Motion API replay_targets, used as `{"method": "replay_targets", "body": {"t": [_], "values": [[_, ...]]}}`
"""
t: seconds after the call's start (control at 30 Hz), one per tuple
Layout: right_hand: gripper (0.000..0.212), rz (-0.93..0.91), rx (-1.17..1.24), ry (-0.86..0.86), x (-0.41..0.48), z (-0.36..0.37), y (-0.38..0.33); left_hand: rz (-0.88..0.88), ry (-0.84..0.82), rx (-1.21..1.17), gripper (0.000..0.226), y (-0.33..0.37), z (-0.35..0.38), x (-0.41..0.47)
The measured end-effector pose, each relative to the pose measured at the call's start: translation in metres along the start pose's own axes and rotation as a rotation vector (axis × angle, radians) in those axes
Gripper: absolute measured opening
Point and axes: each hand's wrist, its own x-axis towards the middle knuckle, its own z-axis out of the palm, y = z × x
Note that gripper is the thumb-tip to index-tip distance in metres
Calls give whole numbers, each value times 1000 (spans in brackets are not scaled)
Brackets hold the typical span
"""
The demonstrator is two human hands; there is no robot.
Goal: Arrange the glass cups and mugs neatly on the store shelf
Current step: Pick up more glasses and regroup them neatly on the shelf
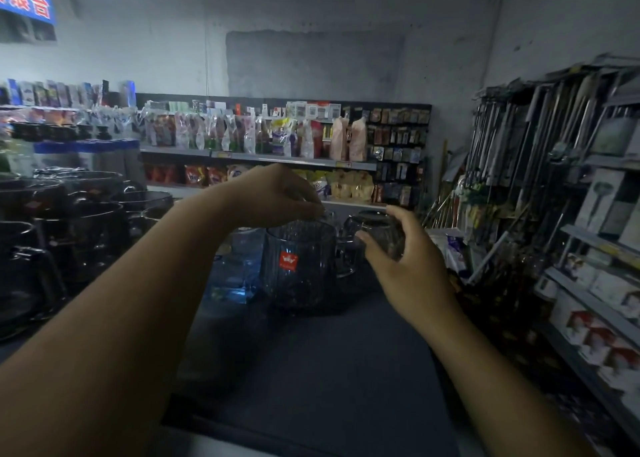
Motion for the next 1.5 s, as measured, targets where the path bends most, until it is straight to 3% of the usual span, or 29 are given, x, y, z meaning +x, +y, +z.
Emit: {"method": "replay_targets", "body": {"t": [0.37,0.57,0.67,0.77,0.87,1.0,1.13,1.2,1.27,1.37,1.47,1.5], "values": [[72,57,-39,-74,-5,2,2,-16,27,-1,24,-1,1,1],[71,52,-61,-40,-7,-3,-3,9,48,191,29,13,-10,-4],[58,-37,-146,25,-19,-11,-10,47,39,275,34,28,-22,-13],[29,-304,-284,130,-32,-24,-28,163,-26,323,38,34,-21,-35],[4,-514,-416,39,-39,-37,-52,244,-77,278,39,32,-23,-58],[6,-273,-398,-205,-41,-39,-100,312,-176,181,22,31,-35,-72],[21,-31,-696,-533,-38,-30,-147,395,-146,254,15,24,-28,-74],[27,59,-826,-598,-38,-21,-161,400,-128,274,16,21,-21,-74],[24,148,-831,-549,-43,-10,-167,402,-96,237,16,17,-15,-75],[27,228,-698,-305,-53,5,-163,385,-27,94,14,11,-10,-83],[25,310,-380,-80,-63,13,-150,367,37,-69,12,6,-10,-92],[37,361,-225,-12,-66,15,-146,354,53,-139,12,4,-11,-94]]}}
